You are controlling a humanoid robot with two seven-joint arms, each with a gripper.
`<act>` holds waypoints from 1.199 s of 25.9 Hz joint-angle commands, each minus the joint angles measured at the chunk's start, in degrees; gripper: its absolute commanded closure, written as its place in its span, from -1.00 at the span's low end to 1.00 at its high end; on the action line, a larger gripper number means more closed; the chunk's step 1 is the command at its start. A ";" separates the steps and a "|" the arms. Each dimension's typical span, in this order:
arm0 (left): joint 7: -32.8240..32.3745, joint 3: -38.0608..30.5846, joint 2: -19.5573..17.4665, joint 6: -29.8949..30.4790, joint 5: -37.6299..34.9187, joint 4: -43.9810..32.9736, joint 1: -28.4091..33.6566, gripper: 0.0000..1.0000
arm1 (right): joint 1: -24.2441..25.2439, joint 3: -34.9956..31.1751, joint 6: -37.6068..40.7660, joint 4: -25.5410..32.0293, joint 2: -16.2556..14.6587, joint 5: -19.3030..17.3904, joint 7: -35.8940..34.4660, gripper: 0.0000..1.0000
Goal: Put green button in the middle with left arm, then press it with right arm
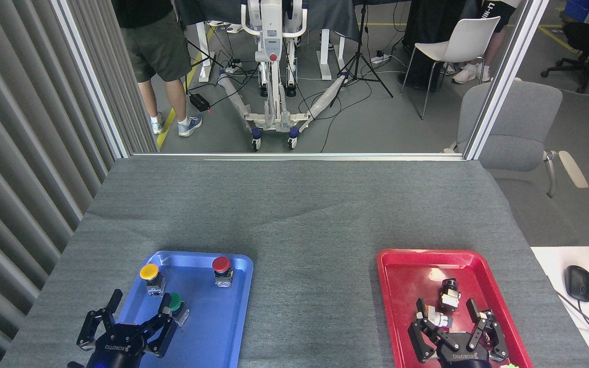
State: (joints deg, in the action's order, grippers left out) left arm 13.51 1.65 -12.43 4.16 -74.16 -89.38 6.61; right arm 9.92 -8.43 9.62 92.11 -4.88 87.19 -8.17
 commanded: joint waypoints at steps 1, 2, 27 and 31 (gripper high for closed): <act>-0.41 -0.07 0.04 0.06 -0.28 -0.09 0.07 -1.00 | 0.01 0.00 -0.04 -0.35 -0.31 0.00 -0.88 -1.00; -0.32 -0.16 0.22 -0.73 -0.28 -0.09 0.16 -1.00 | 0.09 0.00 -0.04 -0.61 -0.31 0.00 -1.06 -1.00; -0.76 -0.16 -0.14 -1.79 -0.99 1.05 -0.46 -1.00 | 0.62 -0.71 0.05 -0.88 -0.57 -0.18 -2.38 -1.00; -0.76 -0.16 -0.14 -1.79 -0.99 1.05 -0.37 -1.00 | 0.80 -0.88 0.23 -0.88 -0.40 -0.18 -2.38 -1.00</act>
State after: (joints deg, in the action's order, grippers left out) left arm 12.82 1.48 -12.57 2.39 -75.08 -88.34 6.16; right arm 10.61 -9.20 9.70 91.24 -5.37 87.00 -10.53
